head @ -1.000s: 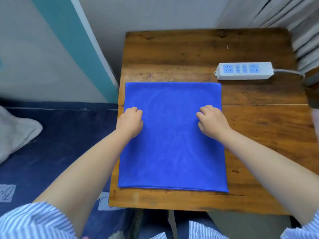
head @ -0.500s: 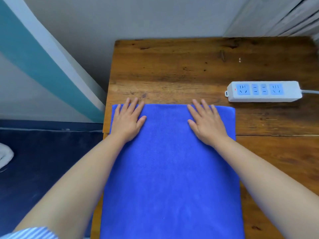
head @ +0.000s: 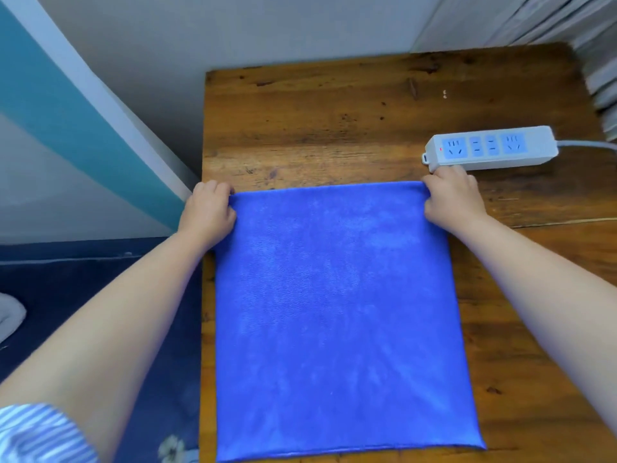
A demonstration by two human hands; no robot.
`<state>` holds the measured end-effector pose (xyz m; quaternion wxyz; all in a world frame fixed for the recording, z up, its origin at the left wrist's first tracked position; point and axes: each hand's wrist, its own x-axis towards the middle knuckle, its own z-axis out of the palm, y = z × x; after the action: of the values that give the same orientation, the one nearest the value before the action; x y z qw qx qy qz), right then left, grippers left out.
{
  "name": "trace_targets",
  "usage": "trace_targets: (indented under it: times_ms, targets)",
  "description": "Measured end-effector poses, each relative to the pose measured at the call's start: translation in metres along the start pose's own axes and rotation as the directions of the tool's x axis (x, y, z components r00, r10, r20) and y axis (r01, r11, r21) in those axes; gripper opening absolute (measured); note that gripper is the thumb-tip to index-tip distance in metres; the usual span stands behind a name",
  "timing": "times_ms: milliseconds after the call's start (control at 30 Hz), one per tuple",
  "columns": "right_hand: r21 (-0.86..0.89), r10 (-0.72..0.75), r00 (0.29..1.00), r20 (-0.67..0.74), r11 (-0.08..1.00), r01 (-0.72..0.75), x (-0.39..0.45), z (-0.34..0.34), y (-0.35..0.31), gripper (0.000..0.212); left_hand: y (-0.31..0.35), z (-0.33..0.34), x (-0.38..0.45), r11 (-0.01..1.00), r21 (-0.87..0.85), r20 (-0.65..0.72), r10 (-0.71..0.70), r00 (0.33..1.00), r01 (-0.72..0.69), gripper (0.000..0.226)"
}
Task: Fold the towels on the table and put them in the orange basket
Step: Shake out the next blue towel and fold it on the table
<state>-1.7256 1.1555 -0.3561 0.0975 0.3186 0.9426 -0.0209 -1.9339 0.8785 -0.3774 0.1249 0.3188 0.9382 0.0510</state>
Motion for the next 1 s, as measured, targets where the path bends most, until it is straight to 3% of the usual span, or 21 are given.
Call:
trace_targets:
  times_ms: [100,300,600,733,933,1000]
  targets:
    - [0.037,0.040,0.999,-0.029,0.999,-0.039,-0.007,-0.009,-0.002,0.025,-0.005,-0.009,-0.007,0.997,-0.012,-0.002,0.073,0.997,-0.073,0.025]
    - [0.074,0.085,0.982,-0.168,0.995,-0.074,-0.057,-0.023,0.003,0.025,-0.020,-0.023,-0.050,0.995,-0.034,-0.065,0.089,0.994,-0.092,0.016]
    - [0.098,-0.025,0.949,-0.315,0.993,0.059,-0.157,-0.023,0.019,0.021,-0.020,-0.029,-0.146,0.968,0.043,-0.062,0.249,0.967,-0.246,0.019]
    - [0.145,-0.057,0.922,-0.382,0.982,0.121,-0.192,-0.013,0.027,0.015,-0.016,-0.028,-0.189,0.954,0.037,-0.115,0.299,0.947,-0.296,0.010]
    - [0.159,-0.168,0.867,-0.469,0.950,0.270,-0.243,0.007,0.044,0.009,0.000,-0.018,-0.261,0.953,0.046,-0.205,0.304,0.930,-0.301,0.003]
    - [0.151,-0.198,0.851,-0.486,0.940,0.306,-0.255,0.014,0.049,0.010,0.006,-0.011,-0.279,0.959,0.052,-0.187,0.282,0.941,-0.277,0.011]
